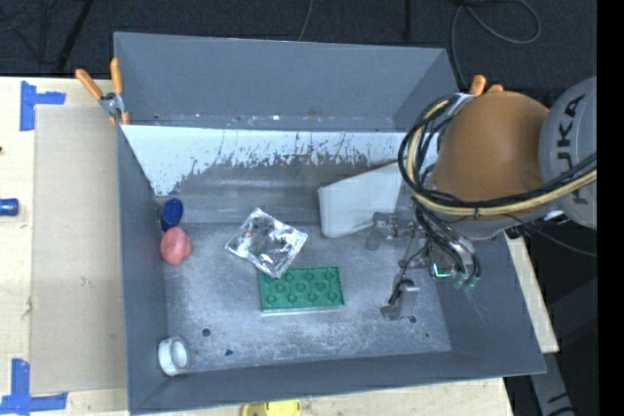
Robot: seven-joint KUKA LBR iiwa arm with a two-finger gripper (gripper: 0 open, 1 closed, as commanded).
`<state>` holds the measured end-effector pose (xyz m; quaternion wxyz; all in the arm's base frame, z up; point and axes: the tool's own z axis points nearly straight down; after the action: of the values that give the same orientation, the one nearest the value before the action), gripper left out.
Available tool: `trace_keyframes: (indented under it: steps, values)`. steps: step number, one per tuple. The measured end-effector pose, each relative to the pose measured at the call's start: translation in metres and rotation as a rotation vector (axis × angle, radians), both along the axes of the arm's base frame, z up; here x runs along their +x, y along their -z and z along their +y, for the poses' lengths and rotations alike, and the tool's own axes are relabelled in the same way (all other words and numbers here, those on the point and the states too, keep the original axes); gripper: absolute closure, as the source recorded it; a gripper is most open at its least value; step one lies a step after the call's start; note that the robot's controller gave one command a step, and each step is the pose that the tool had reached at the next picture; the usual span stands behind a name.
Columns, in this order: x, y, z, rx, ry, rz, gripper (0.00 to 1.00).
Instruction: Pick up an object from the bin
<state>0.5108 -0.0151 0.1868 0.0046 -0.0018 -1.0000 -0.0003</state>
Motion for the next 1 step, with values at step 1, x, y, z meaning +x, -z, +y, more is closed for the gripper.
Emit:
trace_keyframes:
  steps: [1]
  values:
    - [0.0056,0.1208,0.0573,0.001,0.027,-0.006,0.0]
